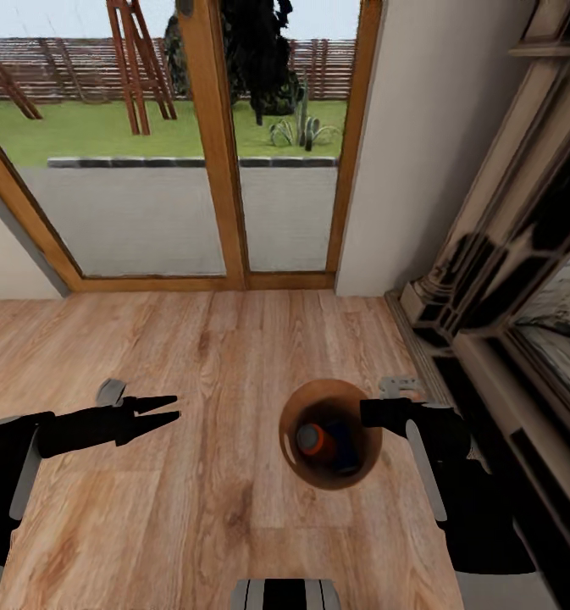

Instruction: Put the three can of soda from the living room inside the tash can in the kitchen.

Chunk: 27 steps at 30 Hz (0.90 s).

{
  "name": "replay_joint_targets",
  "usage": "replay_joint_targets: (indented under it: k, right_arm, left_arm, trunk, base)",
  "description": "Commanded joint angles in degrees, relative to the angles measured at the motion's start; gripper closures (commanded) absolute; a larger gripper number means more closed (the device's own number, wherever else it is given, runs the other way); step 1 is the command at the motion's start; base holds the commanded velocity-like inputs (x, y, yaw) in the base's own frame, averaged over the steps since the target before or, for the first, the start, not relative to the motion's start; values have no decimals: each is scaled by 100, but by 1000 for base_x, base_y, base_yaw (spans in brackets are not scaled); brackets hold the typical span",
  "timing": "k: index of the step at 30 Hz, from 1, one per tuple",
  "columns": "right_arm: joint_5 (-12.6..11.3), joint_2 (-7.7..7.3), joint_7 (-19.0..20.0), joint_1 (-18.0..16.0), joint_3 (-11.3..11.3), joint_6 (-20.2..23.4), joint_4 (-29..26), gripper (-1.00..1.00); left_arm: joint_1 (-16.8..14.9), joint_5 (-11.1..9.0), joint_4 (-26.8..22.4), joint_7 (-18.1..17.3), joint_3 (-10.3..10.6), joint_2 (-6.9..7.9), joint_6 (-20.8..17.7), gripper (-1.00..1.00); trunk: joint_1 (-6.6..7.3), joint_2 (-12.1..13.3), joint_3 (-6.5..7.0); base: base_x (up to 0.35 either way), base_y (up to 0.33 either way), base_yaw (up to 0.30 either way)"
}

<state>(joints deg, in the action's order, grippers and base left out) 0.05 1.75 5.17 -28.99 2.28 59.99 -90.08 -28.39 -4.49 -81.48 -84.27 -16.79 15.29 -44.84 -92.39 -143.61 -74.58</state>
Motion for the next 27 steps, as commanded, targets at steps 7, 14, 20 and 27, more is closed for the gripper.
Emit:
replay_joint_targets:
  k: [7,14,20,27]
  right_arm:
    - [-101,1,7,-1,1,1,-1,100]
    - [-101,1,6,-1,1,1,-1,100]
    - [-102,1,9,-1,1,1,-1,100]
    - [-102,1,6,-1,1,1,-1,100]
  left_arm:
    - [0,0,0,7,0,-1,2,-100]
    - [0,1,0,8,0,-6,2,-100]
    - [0,-12,0,8,0,-9,139,-100]
    - [0,-8,0,8,0,-9,149,-100]
  trunk:
    - [0,0,54]
    - [0,0,107]
    - [0,0,154]
    - [0,0,209]
  base:
    - [0,0,205]
    - [0,0,197]
    - [0,0,185]
    - [0,0,184]
